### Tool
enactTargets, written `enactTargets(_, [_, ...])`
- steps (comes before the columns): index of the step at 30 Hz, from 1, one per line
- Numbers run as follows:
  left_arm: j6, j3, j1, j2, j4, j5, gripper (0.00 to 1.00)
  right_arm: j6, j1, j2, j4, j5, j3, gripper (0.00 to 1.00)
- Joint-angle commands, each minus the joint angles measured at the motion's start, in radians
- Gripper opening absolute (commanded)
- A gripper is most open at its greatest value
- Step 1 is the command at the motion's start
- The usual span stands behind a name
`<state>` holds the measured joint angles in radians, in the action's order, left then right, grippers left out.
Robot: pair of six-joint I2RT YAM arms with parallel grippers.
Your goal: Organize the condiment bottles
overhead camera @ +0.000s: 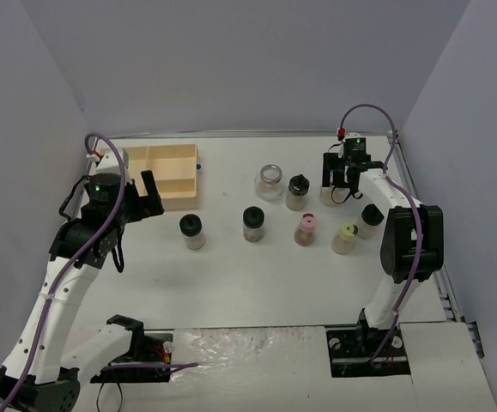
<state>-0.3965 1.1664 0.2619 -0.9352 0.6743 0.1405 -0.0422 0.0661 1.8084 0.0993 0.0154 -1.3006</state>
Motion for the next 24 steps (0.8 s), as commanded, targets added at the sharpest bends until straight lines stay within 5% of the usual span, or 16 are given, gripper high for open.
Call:
enactTargets(1, [0.008, 0.018, 0.003, 0.004, -0.061, -0.007, 0.97, 0.025, 0.001, -0.029, -0.009, -0.045, -0.025, 0.73])
enactTargets(5, [0.005, 0.015, 0.003, 0.006, -0.056, -0.006, 0.97, 0.027, 0.001, -0.032, -0.006, -0.034, -0.031, 0.72])
enactTargets(10, [0.001, 0.011, 0.003, 0.006, -0.053, -0.010, 0.97, 0.031, 0.001, -0.036, -0.006, -0.041, -0.026, 0.52])
enactTargets(16, [-0.004, 0.007, 0.003, 0.004, -0.056, -0.013, 0.97, 0.033, 0.001, -0.074, -0.003, -0.080, -0.043, 0.03])
enactTargets(24, [0.004, 0.029, 0.003, -0.008, -0.054, -0.009, 0.97, 0.071, 0.031, -0.214, 0.052, -0.092, -0.120, 0.00])
